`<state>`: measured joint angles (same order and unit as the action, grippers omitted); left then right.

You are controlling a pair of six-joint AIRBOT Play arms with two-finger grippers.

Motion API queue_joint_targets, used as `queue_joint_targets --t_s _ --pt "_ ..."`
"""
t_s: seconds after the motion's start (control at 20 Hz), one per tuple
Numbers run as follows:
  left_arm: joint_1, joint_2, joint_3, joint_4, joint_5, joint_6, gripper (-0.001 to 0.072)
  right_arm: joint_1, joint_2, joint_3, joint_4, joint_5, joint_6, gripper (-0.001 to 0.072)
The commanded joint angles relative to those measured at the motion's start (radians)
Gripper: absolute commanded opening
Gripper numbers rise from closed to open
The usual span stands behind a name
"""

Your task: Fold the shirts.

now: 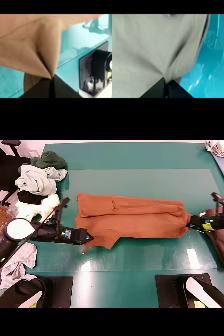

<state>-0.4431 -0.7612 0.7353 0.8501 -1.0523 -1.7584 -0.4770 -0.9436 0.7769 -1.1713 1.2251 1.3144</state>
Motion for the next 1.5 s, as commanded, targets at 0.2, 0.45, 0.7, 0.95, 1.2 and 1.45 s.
queue_joint_targets --t_s 0.2,0.45,0.7,0.95,1.2,1.45 --pt "-0.090 0.068 -0.001 0.026 -0.053 -0.130 0.0023 0.133 0.314 0.001 -0.012 0.092 0.212 0.0019" --pt "-0.137 0.067 0.000 0.044 0.185 -0.179 0.0023 0.200 0.403 0.001 -0.294 0.095 0.326 0.0019" --pt "0.018 0.067 0.000 0.131 0.253 -0.178 0.0022 0.201 0.280 0.001 -0.384 0.075 0.325 0.0020" --pt "0.093 -0.006 0.000 0.181 0.338 -0.151 0.0023 0.201 0.163 0.001 -0.332 0.008 0.328 0.0021" --pt "0.093 -0.222 0.071 0.050 0.465 0.023 0.0023 0.201 0.153 0.001 -0.322 -0.020 0.365 0.0021" --pt "0.093 -0.439 0.360 0.053 0.372 0.148 0.0023 0.200 0.185 0.001 -0.378 -0.013 0.387 0.0021"
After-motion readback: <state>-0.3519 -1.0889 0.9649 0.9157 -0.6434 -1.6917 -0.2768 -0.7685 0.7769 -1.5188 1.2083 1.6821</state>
